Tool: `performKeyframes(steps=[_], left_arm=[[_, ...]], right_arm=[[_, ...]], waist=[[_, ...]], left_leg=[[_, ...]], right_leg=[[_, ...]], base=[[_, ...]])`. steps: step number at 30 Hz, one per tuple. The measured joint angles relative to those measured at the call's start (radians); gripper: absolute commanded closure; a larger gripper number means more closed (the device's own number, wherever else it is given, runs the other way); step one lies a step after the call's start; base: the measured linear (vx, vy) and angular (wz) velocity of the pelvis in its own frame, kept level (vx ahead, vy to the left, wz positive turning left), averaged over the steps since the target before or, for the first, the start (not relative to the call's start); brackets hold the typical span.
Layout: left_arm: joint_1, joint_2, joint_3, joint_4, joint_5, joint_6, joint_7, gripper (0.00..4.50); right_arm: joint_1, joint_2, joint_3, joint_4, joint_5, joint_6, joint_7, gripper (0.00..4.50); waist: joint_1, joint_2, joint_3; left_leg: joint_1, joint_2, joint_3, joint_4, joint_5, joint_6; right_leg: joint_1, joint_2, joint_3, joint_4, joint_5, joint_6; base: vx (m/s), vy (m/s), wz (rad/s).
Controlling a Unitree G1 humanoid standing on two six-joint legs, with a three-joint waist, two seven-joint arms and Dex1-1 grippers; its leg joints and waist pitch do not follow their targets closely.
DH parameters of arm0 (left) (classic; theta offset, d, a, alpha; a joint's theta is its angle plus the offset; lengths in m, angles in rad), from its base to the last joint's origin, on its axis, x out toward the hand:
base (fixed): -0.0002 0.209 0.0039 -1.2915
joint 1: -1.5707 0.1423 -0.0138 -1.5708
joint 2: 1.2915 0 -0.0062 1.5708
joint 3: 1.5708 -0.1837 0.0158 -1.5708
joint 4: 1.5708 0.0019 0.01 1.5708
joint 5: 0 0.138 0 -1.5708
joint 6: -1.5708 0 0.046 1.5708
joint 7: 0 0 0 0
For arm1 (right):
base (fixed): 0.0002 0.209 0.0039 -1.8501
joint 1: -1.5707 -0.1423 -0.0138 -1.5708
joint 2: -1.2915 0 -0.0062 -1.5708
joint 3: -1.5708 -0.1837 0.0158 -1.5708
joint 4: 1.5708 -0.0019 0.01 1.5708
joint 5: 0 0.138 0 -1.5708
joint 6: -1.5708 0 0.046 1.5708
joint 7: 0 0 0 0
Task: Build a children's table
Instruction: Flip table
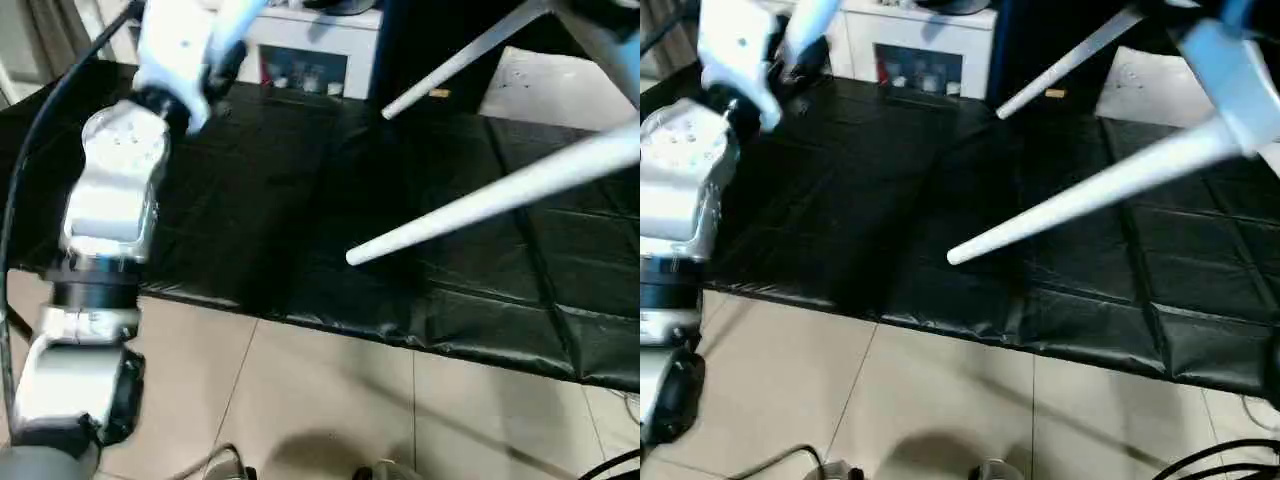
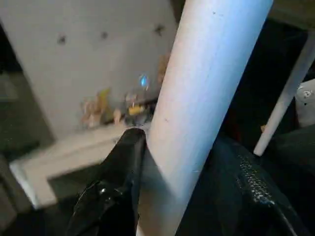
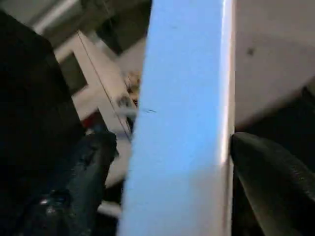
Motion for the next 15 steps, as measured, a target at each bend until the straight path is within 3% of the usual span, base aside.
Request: performKeyframes(steps=[6,9,12,15], left_arm=[[0.055,-0.028,0.013,0.024,-0.004,0.055,0.026,2.81],[0.079,-0.04,0.011,0.045,-0.004,0.061,0.029,2.85],[0.095,-0.046,0.005,0.057,-0.004,0.061,0.027,2.9],[0.117,-0.045,-0.014,0.094,-0.001,0.021,0.017,2.91]], right_arm=[[-0.012,0.052,0.006,0.022,0.029,-0.079,0.024,0.0],[-0.042,0.093,-0.024,0.036,0.068,-0.106,0.02,0.0],[-0.053,0.114,-0.054,0.022,0.114,-0.109,0.014,0.0],[-0.025,0.149,-0.086,-0.091,0.191,-0.06,0.003,0.0]], waist=[[0.002,-0.008,0.0],[0.002,-0.008,0.001],[0.004,-0.013,0.0],[0.008,-0.016,-0.002]], left_leg=[[-0.006,0.0,-0.003,0.005,0.0,0.001],[-0.01,0.0,-0.003,0.005,0.001,0.002],[-0.012,0.0,-0.003,0.005,0.002,0.004],[-0.014,0.0,-0.003,0.005,0.002,0.004]], right_leg=[[0.0,0.0,0.0,-0.002,0.0,0.0],[-0.001,0.0,-0.001,-0.007,0.0,0.0],[0.0,0.0,-0.001,-0.009,0.001,-0.002],[0.0,0.0,0.0,-0.01,0.004,-0.006]], base=[[0.0,0.0,0.0],[0.0,0.0,0.0],[0.0,0.0,0.0],[0.0,0.0,0.0]])
